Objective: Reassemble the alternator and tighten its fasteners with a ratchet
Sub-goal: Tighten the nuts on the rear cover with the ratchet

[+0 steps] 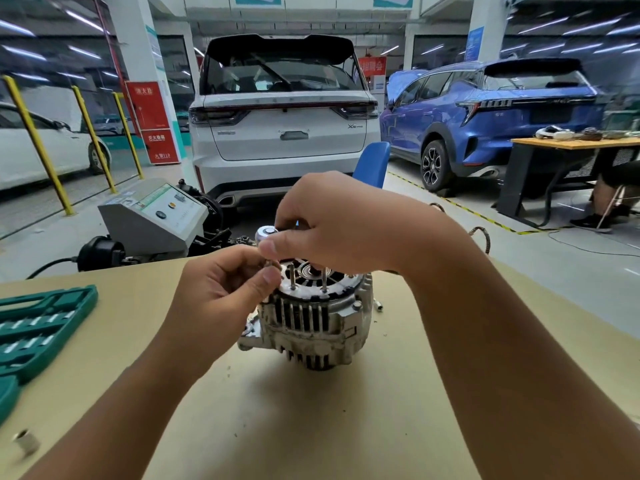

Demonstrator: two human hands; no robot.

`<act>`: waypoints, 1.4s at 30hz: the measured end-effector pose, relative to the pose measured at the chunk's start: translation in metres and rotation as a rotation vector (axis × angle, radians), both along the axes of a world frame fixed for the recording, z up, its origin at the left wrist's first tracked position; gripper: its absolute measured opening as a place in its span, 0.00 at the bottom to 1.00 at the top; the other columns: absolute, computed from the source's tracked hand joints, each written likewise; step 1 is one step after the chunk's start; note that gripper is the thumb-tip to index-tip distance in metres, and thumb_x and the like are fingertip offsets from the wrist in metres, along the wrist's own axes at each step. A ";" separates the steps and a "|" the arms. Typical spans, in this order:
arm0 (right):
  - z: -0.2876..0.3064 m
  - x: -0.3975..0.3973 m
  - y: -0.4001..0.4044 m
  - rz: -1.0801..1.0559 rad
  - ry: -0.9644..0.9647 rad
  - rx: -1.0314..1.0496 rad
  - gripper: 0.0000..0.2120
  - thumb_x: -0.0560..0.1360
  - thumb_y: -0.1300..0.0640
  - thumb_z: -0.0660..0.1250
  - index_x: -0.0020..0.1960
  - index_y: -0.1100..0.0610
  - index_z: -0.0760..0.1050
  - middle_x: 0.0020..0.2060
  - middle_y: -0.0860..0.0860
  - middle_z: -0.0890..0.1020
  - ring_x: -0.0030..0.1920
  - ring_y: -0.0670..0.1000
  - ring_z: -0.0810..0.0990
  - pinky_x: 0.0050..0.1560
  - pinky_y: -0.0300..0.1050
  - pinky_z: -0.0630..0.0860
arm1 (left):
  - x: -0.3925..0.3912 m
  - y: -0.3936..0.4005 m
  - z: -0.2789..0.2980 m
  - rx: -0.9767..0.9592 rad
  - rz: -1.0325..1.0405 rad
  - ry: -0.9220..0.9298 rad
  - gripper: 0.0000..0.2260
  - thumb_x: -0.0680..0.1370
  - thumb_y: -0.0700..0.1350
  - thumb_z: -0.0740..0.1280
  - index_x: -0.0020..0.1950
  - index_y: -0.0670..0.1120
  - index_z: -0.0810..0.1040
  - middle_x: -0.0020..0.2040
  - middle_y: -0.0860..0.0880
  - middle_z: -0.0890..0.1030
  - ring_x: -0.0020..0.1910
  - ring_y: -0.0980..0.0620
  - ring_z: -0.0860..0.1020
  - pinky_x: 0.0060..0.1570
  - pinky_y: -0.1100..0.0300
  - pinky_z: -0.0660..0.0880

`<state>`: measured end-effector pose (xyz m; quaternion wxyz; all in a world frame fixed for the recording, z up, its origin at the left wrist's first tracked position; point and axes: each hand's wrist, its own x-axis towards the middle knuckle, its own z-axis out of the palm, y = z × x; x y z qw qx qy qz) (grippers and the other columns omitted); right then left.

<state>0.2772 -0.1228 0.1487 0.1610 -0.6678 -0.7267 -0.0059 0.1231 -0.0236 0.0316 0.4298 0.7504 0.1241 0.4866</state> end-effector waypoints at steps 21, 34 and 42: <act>-0.099 -0.038 -0.036 0.065 0.695 0.213 0.13 0.71 0.47 0.65 0.37 0.56 0.73 0.28 0.45 0.72 0.30 0.44 0.69 0.32 0.46 0.67 | -0.054 -0.061 -0.024 0.367 0.249 0.284 0.13 0.82 0.50 0.65 0.40 0.47 0.78 0.28 0.55 0.66 0.27 0.60 0.63 0.29 0.72 0.58; -0.117 -0.043 -0.026 -0.053 1.357 -0.251 0.10 0.72 0.49 0.65 0.43 0.55 0.79 0.25 0.52 0.70 0.21 0.50 0.63 0.26 0.40 0.61 | -0.093 -0.004 -0.070 0.093 0.469 0.960 0.11 0.78 0.57 0.71 0.45 0.57 0.70 0.40 0.56 0.77 0.41 0.60 0.74 0.39 0.61 0.70; -0.156 -0.061 -0.030 0.128 1.524 -0.474 0.16 0.72 0.57 0.60 0.54 0.59 0.82 0.32 0.58 0.74 0.24 0.51 0.65 0.29 0.40 0.65 | -0.104 -0.006 -0.062 0.177 0.436 0.952 0.15 0.71 0.61 0.75 0.54 0.62 0.75 0.42 0.57 0.77 0.42 0.59 0.75 0.37 0.60 0.70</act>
